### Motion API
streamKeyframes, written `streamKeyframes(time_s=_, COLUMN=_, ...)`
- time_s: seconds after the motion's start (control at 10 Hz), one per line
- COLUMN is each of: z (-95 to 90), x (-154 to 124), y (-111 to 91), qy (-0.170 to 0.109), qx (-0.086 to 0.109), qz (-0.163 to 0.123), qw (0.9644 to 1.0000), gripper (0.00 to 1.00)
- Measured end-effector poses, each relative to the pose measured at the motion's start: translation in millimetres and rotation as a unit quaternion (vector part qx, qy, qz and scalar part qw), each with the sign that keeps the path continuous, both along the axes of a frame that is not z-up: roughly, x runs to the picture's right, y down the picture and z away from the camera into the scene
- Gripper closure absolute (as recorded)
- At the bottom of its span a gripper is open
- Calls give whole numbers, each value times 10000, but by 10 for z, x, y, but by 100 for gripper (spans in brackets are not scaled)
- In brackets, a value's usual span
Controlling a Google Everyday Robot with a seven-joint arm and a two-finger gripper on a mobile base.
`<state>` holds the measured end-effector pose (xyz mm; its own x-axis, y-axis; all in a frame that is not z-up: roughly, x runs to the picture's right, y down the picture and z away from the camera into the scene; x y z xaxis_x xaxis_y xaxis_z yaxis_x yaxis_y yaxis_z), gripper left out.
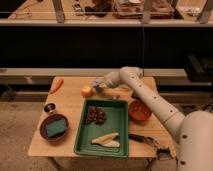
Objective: Place towel in plastic cup
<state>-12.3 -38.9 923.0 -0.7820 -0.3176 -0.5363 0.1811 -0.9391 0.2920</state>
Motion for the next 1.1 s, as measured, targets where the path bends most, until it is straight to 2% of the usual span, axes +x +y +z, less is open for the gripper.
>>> streamKeyframes(time_s=0.1, z=9, x=5, y=18, qy=12, qx=-37, qz=-26, qw=10000, gripper=92)
streamKeyframes(time_s=0.2, z=22, x=10, y=41, qy=28, qx=-97, qz=-62, qw=9999, gripper=82)
streamKeyframes(time_s=0.3, z=39, x=4, y=60, qy=38, qx=-164, qz=-110, qw=9998, gripper=67)
streamKeyframes(time_s=0.4, z=43, x=-3, y=62, qy=39, qx=-186, qz=-130, qw=9997, gripper=61)
streamKeyframes(time_s=0.7, z=51, x=-11, y=60, qy=-22, qx=-286, qz=-90, qw=9995, gripper=28)
streamKeyframes(time_s=0.9, z=27, x=-10, y=30, qy=-106, qx=-291, qz=30, qw=9995, gripper=20)
streamKeyframes(time_s=1.1, z=-4, x=7, y=-11, qy=-153, qx=-267, qz=129, qw=9994, gripper=20)
